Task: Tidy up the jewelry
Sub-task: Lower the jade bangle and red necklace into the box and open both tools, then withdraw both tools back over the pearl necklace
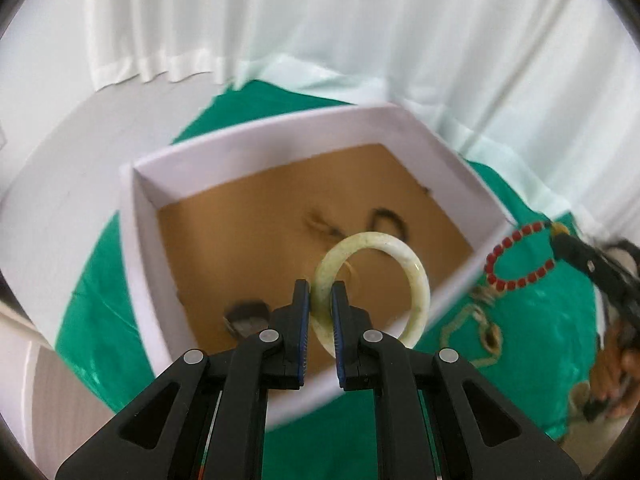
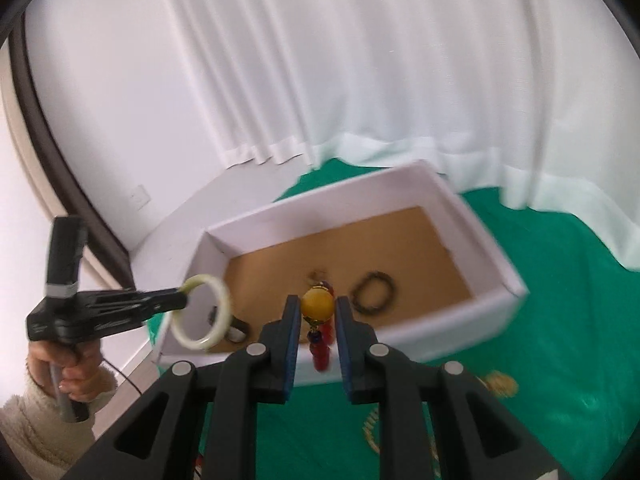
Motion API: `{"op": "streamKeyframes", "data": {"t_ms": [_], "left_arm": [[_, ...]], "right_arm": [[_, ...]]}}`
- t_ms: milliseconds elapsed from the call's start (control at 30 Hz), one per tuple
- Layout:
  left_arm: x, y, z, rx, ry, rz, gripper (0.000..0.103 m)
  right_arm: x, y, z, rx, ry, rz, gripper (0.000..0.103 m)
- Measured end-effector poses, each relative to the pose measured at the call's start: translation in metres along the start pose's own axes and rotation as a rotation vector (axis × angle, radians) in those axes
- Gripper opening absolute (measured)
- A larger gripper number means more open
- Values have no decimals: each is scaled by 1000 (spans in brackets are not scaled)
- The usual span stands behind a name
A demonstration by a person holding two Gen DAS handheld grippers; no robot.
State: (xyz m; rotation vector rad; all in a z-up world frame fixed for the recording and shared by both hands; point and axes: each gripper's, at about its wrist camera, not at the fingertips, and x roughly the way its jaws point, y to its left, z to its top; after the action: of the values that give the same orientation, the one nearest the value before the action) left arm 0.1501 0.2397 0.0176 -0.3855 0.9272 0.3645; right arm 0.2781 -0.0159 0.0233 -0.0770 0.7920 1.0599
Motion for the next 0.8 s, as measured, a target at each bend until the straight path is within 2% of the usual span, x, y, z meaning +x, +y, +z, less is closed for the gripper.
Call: {"op": "streamKeyframes", "data": {"t_ms": [167,300,433,467,500,533,600,667,700,733,800], "left_arm": [[49,32,23,-53,42,70,9],[86,45,34,-77,80,99,9],[107,51,40,-92,105,97,14],[110,52,40,-101,105,102,18],[110,53,40,-109,101,109,33],[105,53,39,-117,84,116,48],[96,50,40,-117,52,122,57],[81,42,40,-93,22,112,59],[68,34,37,-73,1,97,64],[58,27,35,-57,-19,84,71],[35,10,28,-18,-68,64,77]], "right_arm": [[69,21,14,-33,103,28,18],[123,16,6,-14,222,31,18],[145,6,-3,5,266,-16,20],[144,3,-2,11,262,-27,25],[142,0,-1,19,254,-34,35],[133,-4,3,33,234,-42,37],[115,-7,10,39,200,-48,37],[83,-7,19,21,138,-63,38],[68,-7,23,10,113,-77,40],[45,-8,27,-8,75,-103,44],[13,-11,30,-23,19,-142,62]]}}
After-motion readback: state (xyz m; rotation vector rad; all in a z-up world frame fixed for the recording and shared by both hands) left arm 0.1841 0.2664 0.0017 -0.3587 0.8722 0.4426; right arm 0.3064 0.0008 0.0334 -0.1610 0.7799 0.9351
